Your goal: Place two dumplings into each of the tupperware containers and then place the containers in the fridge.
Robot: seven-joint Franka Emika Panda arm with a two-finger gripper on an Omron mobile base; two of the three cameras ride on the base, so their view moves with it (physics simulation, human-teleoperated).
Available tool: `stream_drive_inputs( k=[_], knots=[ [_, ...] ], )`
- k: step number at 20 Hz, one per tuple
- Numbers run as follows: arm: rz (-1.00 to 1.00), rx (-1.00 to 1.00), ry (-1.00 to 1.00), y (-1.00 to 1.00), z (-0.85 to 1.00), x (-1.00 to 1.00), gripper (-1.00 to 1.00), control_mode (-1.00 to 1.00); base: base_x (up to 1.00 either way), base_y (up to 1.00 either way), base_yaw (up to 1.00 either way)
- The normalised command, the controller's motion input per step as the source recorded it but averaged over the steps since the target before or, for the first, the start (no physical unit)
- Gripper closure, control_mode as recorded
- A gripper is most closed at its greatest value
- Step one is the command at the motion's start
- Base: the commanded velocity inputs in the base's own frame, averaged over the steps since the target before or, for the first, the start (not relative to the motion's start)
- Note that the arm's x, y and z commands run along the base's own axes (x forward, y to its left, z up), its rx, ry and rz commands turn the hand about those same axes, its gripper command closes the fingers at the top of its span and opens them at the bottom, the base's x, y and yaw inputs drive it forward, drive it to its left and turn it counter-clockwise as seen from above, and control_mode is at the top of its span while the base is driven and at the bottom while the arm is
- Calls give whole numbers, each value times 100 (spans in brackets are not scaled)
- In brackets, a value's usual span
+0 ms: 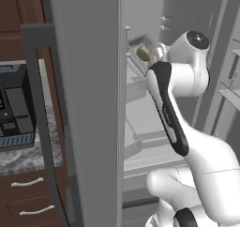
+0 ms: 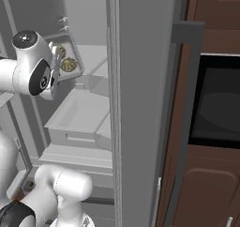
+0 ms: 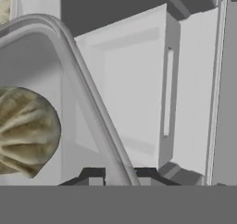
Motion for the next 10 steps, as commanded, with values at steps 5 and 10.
stream_drive_inputs(
  k=[5,10],
  knots=[
    [3,0,2,1,0,54,100,-100,0,0,0],
    [1,0,2,10,0,66,100,-100,0,0,0]
  ],
)
